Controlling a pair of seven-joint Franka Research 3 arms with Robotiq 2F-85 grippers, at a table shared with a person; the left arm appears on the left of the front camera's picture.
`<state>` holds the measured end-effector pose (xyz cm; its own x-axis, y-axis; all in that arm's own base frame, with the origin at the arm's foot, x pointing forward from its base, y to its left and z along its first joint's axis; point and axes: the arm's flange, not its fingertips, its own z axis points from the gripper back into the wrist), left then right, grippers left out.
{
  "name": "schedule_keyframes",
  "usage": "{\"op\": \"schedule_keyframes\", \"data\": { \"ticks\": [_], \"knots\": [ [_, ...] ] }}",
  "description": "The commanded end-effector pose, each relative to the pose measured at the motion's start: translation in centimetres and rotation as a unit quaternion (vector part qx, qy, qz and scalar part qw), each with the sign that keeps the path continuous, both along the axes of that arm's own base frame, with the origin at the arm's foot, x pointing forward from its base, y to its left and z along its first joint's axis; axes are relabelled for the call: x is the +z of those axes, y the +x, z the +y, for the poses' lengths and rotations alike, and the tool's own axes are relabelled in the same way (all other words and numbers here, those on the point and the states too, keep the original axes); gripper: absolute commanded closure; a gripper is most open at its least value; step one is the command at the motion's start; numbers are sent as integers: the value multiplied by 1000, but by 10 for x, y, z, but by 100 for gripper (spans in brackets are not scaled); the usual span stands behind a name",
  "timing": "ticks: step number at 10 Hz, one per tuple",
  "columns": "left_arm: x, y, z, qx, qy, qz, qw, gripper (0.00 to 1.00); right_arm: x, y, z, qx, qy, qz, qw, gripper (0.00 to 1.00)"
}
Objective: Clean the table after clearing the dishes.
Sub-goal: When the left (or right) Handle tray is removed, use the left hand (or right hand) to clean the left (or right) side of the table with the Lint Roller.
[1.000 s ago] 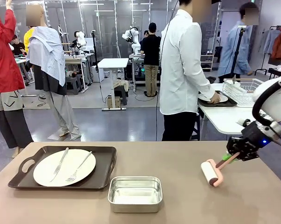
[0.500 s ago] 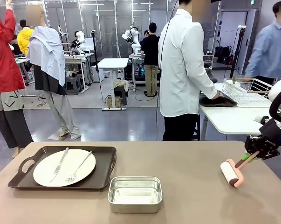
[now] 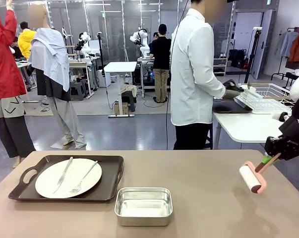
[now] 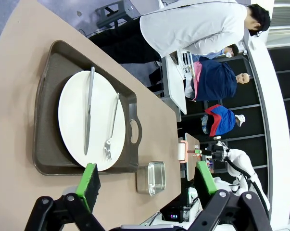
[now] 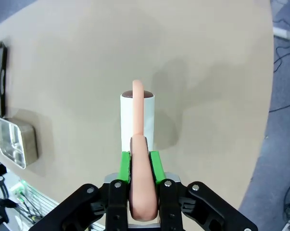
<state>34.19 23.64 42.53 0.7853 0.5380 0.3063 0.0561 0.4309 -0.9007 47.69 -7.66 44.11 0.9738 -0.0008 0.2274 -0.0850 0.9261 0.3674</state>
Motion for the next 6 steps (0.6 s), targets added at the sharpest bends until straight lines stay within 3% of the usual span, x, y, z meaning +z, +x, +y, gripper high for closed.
{"op": "schedule_keyframes", "data": {
  "ticks": [1, 4, 6],
  "knots": [
    [2, -1, 3, -2, -5, -7, 1000, 0, 33, -4, 15, 9, -27, -12, 1000, 79],
    [2, -1, 3, -2, -5, -7, 1000, 0, 73, -11, 27, 16, -64, -28, 997, 79],
    [2, -1, 3, -2, -5, -7, 1000, 0, 75, -10, 36, 32, -69, -21, 997, 79]
  ]
}}
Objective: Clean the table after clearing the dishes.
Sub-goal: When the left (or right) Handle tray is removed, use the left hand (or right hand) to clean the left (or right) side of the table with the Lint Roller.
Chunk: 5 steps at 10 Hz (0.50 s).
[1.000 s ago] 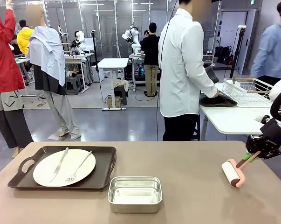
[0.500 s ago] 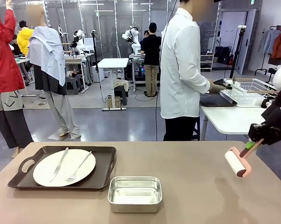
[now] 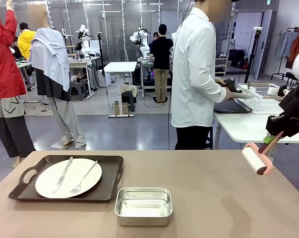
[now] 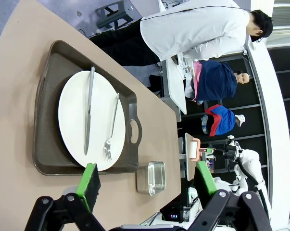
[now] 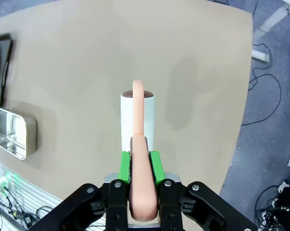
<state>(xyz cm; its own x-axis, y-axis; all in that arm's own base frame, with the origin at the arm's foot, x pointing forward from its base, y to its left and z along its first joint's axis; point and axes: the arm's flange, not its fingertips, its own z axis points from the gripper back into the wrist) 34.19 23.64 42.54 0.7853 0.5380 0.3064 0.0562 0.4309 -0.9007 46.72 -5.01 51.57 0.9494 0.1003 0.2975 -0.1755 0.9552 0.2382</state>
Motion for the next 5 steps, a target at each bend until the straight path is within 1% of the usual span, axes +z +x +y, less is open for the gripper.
{"op": "schedule_keyframes", "data": {
  "ticks": [1, 5],
  "knots": [
    [2, -1, 3, -2, -5, -7, 1000, 0, -1, 1, -4, -5, 4, -2, 1000, 79],
    [2, -1, 3, -2, -5, -7, 1000, 0, -1, 1, -4, -5, 4, -2, 1000, 79]
  ]
}}
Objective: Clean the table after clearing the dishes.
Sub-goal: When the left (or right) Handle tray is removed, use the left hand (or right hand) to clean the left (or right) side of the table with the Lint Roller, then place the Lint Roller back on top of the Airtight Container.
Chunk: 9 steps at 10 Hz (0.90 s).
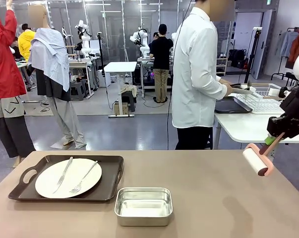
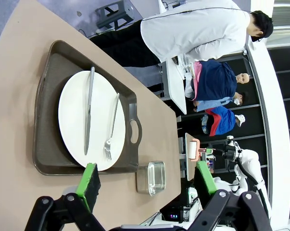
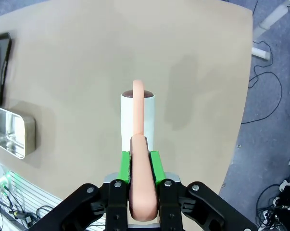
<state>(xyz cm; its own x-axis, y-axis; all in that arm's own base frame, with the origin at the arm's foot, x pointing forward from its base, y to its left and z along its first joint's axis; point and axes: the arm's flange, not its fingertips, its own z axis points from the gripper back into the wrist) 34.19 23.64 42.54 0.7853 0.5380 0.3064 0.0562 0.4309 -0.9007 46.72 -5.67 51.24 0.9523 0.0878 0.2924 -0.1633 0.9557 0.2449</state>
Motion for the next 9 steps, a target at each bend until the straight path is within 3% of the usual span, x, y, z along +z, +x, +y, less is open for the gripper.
{"op": "schedule_keyframes", "data": {
  "ticks": [1, 9],
  "knots": [
    [2, -1, 3, -2, -5, -7, 1000, 0, 2, 1, 2, 0, 1, -5, 1000, 79],
    [2, -1, 3, -2, -5, -7, 1000, 0, 2, 1, 2, 0, 1, -5, 1000, 79]
  ]
}}
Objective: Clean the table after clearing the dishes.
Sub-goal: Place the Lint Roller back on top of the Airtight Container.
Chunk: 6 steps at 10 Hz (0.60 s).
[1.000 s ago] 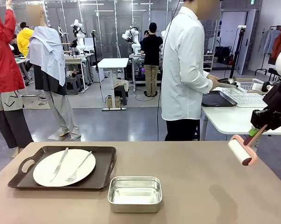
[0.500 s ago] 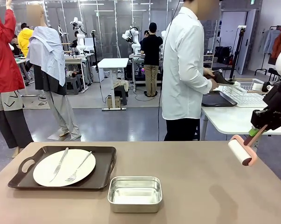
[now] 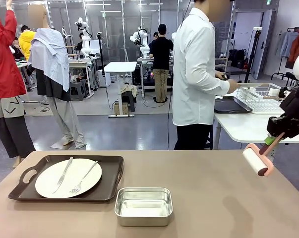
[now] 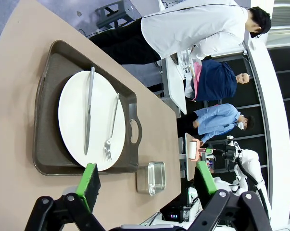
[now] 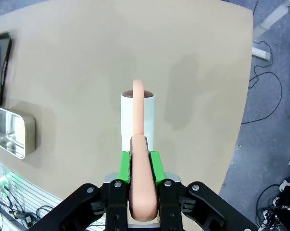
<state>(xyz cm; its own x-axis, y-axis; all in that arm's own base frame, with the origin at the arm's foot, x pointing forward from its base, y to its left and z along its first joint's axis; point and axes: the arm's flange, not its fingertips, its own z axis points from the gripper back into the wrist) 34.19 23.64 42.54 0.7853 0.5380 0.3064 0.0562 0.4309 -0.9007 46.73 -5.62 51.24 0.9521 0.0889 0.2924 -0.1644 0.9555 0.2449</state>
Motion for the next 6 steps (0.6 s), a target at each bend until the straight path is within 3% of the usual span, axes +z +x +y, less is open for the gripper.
{"op": "schedule_keyframes", "data": {
  "ticks": [1, 2, 4, 5, 6],
  "knots": [
    [2, -1, 3, -2, -5, -7, 1000, 0, 2, 1, 2, 0, 1, -5, 1000, 79],
    [2, -1, 3, -2, -5, -7, 1000, 0, 0, 0, 0, 0, 0, 0, 1000, 79],
    [2, -1, 3, -2, -5, -7, 1000, 0, 41, 5, 67, 121, 16, -64, 990, 79],
    [2, -1, 3, -2, -5, -7, 1000, 0, 52, -1, 121, 205, -51, -83, 974, 79],
    [2, -1, 3, -2, -5, -7, 1000, 0, 60, -8, 151, 260, -32, -87, 961, 79]
  ]
}}
